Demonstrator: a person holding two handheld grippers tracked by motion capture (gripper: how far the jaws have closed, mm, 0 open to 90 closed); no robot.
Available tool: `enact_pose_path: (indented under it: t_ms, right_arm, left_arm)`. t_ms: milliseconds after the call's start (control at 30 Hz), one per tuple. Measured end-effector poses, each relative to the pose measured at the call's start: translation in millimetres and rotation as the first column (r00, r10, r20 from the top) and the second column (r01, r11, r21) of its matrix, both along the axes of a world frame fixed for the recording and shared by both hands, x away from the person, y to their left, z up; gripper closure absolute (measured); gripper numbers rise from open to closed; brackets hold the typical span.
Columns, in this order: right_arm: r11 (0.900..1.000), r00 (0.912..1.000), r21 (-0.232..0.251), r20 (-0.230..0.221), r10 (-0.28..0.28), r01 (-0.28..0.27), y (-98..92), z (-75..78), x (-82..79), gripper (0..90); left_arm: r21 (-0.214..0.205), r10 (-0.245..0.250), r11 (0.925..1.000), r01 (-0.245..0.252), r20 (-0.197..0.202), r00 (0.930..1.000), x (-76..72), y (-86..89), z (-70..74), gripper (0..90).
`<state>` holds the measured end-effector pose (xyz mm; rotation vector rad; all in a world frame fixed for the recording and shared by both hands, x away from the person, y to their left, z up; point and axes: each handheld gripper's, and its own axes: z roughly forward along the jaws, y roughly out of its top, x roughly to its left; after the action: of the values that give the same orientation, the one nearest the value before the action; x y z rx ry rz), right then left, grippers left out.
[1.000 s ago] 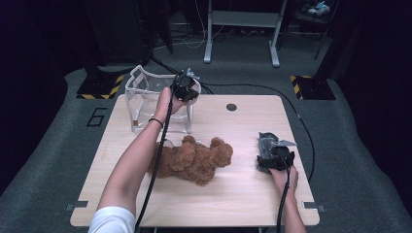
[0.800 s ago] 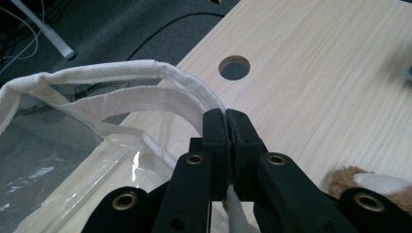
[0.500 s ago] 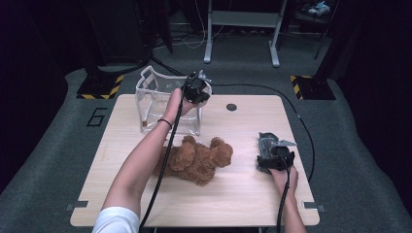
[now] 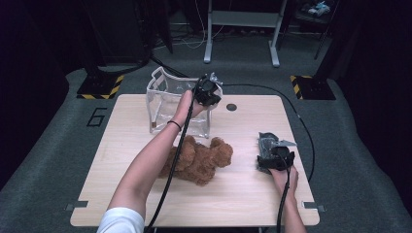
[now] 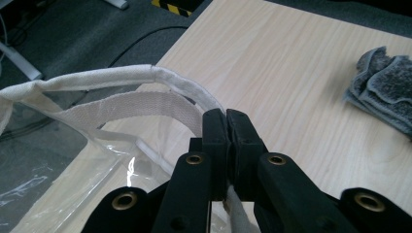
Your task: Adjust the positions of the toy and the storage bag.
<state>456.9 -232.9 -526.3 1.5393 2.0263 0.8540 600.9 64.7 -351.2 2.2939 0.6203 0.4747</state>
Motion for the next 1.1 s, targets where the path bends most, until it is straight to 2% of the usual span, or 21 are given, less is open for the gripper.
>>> enact_pose_path:
  t_ms: [67, 200, 267, 433, 500, 533, 633, 700, 867, 1000, 1100]
  right_arm:
    - [1.0, 1.0, 0.004, -0.004, -0.007, 0.007, 0.5, 0.2, -0.4, 3.7]
    - [1.0, 1.0, 0.002, 0.002, 0.0, 0.0, -0.2, -0.3, -0.4, 3.7]
    - [1.0, 1.0, 0.005, -0.004, -0.008, 0.008, 0.5, 0.1, -0.6, 3.7]
    - [1.0, 1.0, 0.001, 0.001, -0.003, 0.003, -0.1, -0.2, -0.5, 3.8]
    - [1.0, 1.0, 0.001, 0.001, -0.003, 0.003, -0.1, -0.2, -0.5, 3.8]
    - [1.0, 1.0, 0.001, 0.0, -0.003, 0.003, -0.1, -0.1, -0.5, 3.8]
    - [1.0, 1.0, 0.001, 0.001, -0.003, 0.003, -0.1, -0.2, -0.6, 3.8]
    - [1.0, 1.0, 0.001, 0.001, -0.003, 0.003, -0.1, -0.2, -0.6, 3.8]
    - [1.0, 1.0, 0.001, 0.0, -0.003, 0.003, -0.1, -0.1, -0.6, 3.8]
    - [1.0, 1.0, 0.0, 0.0, -0.004, 0.004, 0.0, -0.1, -0.6, 3.8]
    - [0.9999, 0.9999, 0.005, -0.005, -0.01, 0.01, 0.5, 0.2, -0.7, 3.8]
  left_arm:
    - [-0.01, -0.007, 0.9999, 0.007, -0.014, 0.9999, -1.3, -3.0, 0.0, 86.9]
    - [-0.024, -0.013, 0.9996, 0.013, -0.012, 0.9998, -2.2, -4.3, 0.3, 85.6]
    - [-0.051, -0.014, 0.9986, 0.013, -0.027, 0.9995, -1.7, -2.7, 1.5, 85.6]
    - [-0.02, -0.009, 0.9998, 0.008, -0.017, 0.9998, -2.4, -8.0, 1.7, 85.6]
    - [-0.016, -0.003, 0.9999, 0.003, -0.03, 0.9995, -2.3, -9.4, 1.5, 76.0]
    - [0.006, 0.003, 1.0, -0.002, -0.031, 0.9995, -2.3, -10.9, 0.8, 73.8]
    - [0.021, 0.02, 0.9996, -0.019, -0.019, 0.9996, -2.5, -11.0, 0.7, 79.0]
    - [0.005, 0.023, 0.9997, -0.023, -0.028, 0.9993, -2.7, -10.0, 0.7, 86.1]
    - [-0.013, 0.013, 0.9998, -0.013, -0.028, 0.9995, -6.5, -9.9, 0.3, 87.1]
    - [-0.011, -0.013, 0.9999, 0.013, -0.022, 0.9997, -11.5, -14.5, 0.6, 87.1]
    - [-0.012, -0.014, 0.9998, 0.013, -0.016, 0.9998, -13.0, -16.0, 0.0, 86.6]
